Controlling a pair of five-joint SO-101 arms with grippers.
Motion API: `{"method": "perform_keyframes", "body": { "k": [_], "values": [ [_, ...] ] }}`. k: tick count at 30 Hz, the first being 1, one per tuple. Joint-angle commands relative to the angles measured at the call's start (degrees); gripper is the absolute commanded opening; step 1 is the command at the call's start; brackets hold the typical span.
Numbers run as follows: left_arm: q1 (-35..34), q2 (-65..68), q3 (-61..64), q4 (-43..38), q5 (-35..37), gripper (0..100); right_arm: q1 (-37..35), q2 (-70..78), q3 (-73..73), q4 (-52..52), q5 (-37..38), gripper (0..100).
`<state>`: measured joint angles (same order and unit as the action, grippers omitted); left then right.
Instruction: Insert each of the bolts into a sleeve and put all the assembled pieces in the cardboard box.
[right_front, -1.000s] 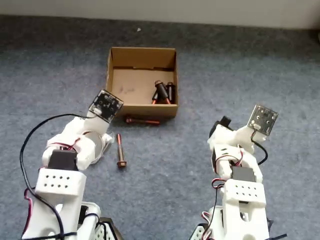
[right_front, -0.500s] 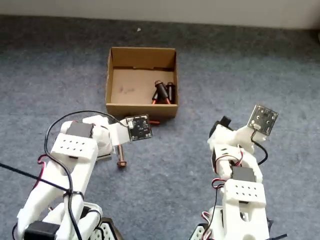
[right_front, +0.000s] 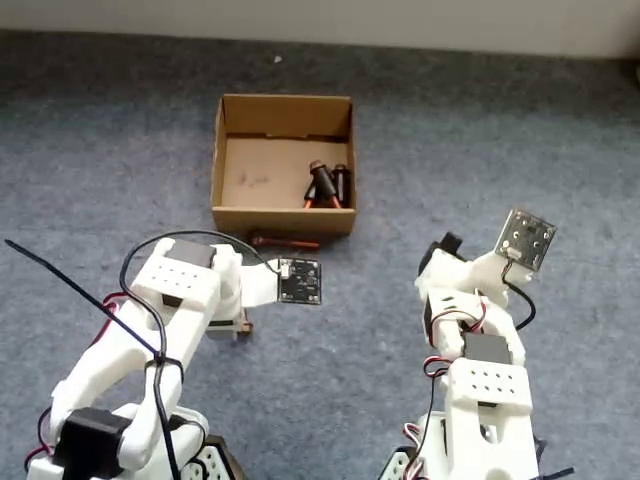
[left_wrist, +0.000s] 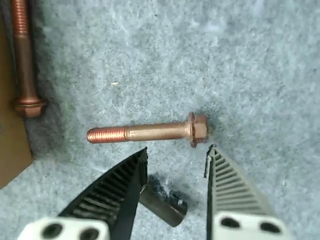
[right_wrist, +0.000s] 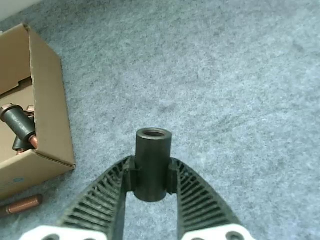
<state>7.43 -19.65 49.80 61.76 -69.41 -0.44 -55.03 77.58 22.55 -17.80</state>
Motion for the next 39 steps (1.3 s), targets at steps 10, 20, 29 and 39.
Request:
{"method": "perform_keyframes", "body": {
  "k": [10, 20, 29, 39],
  "values": [
    [-1.4, 0.0, -0.1, -6.2, -1.1, 20, 0.3, -1.7, -0.6, -1.4, 0.0, 0.4],
    [1.2, 0.0, 0.8, -10.3, 2.7, 19, 0.3, -1.8, -0.6, -1.4, 0.0, 0.4],
    [11.0, -0.3, 2.9, -26.7, 26.5, 20, 0.5, -1.8, -0.6, -1.4, 0.0, 0.4],
    [8.5, 0.0, -10.9, -10.9, 25.8, 20, 0.6, -1.8, -0.6, -1.4, 0.0, 0.4]
  ]
}}
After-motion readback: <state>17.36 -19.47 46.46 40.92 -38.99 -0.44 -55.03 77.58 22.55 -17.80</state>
